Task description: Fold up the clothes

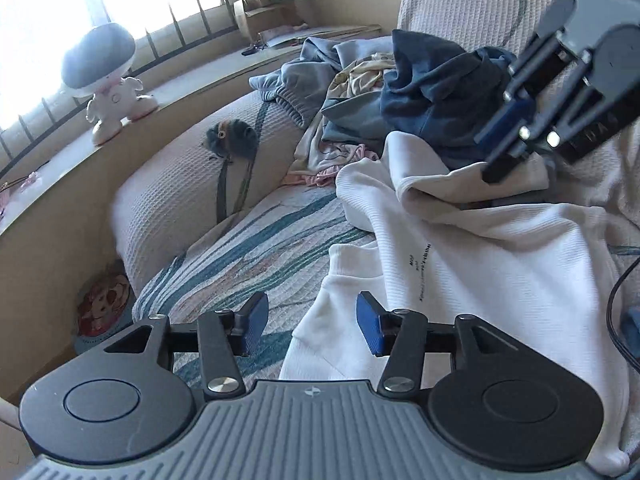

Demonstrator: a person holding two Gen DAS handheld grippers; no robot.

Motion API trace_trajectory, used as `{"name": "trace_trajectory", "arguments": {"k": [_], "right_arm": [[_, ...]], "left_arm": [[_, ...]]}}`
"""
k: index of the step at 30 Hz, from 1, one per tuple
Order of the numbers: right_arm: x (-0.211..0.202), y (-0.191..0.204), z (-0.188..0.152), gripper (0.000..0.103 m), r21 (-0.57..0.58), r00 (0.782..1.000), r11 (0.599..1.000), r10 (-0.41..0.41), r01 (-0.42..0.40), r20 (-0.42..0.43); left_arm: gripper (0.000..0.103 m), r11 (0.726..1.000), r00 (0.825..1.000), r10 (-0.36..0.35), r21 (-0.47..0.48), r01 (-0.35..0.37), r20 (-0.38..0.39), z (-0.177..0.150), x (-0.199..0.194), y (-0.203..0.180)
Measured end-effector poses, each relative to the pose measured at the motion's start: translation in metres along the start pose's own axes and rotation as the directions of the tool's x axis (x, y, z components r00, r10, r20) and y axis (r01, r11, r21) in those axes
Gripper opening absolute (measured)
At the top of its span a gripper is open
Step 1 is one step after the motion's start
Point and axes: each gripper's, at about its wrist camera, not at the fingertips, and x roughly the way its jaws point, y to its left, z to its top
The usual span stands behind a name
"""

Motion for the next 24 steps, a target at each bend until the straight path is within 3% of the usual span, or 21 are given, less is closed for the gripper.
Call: {"name": "trace_trajectory", "arguments": {"k": [3,9,13,18,20,24], "right_arm": [[0.034,-0.021,0.037,0.036,-0.025,0.999,0.999,-0.022,0.023,0.028],[0.106,-0.023,0.091,0.038,-0.179,0.995,0.981,-0.086,0.076,-0.047],[0.148,-0.027,0.108,0.038,-0.221,0.993,0.974,-0.068,0.046,-0.094],[0.196,-0.028,0.108,0.038,-0.280,0.973,0.959,-0.112,0.052,-0.202],[0.202,-0.033,0.102,0.038,-0.288,0.965,0.956,-0.129,0.060,-0.229],[0.194,-0.052,0.084,0.038,-0.255,0.954,0.966,-0.118,0.045,-0.276]], "left_arm": [[0.046,1.000,1.000,0.004,-0.009,-0.004,-0.023,0.003,0.037,0.004],[0.045,0.991,0.991,-0.121,-0.064,0.118,-0.049,-0.004,0.081,0.006],[0.033,0.988,0.987,-0.154,-0.039,0.153,-0.051,-0.008,0.097,-0.002],[0.027,0.980,0.979,-0.197,-0.019,0.196,-0.049,-0.011,0.110,-0.010],[0.008,0.981,0.977,-0.193,-0.023,0.191,-0.088,-0.012,0.113,-0.014],[0.004,0.977,0.972,-0.205,-0.084,0.196,-0.117,-0.016,0.112,-0.015]]}}
